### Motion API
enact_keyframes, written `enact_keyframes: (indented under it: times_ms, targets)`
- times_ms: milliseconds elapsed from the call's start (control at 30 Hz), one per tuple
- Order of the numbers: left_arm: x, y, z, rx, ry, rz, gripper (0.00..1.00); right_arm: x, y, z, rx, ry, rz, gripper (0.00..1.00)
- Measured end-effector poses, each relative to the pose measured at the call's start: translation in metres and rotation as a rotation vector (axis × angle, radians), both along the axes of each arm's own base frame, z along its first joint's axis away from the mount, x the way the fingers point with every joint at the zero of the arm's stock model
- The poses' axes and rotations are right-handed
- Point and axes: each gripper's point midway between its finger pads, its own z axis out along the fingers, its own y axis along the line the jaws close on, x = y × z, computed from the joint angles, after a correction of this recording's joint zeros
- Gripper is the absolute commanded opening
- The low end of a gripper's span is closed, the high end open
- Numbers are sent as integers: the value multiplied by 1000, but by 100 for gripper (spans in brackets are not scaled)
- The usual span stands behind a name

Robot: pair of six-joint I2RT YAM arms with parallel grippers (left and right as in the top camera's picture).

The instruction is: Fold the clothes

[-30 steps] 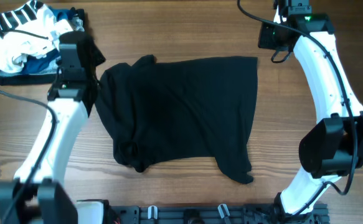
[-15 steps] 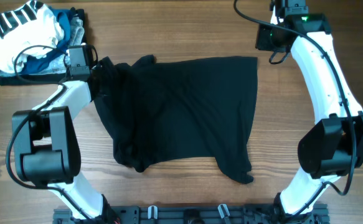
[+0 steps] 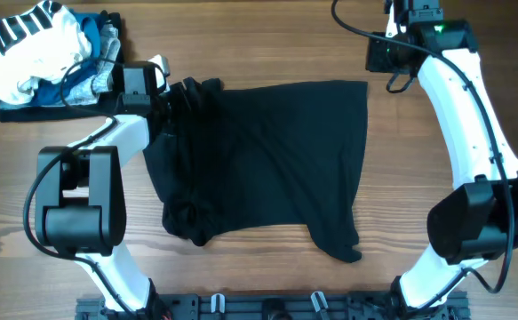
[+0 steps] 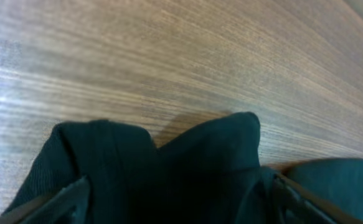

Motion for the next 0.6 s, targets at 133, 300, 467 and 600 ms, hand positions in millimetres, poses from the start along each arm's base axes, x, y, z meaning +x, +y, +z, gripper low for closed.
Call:
enact_keyframes:
  times_ms: [133,300,467,600]
  targets:
    - [-8,13,-8,4,56,27,81,-3,0,-1,-3,12,3,15]
    - [-9,58,-9,-5,82,122,83,-6,-1,-3,-6,27,6,12]
    - [-8,66,-8,-14,79,136,91,-7,-1,-4,-11,32,15,13]
    - [-6,54,-6,11,67,118,66,-7,-1,-4,-14,35,19,13]
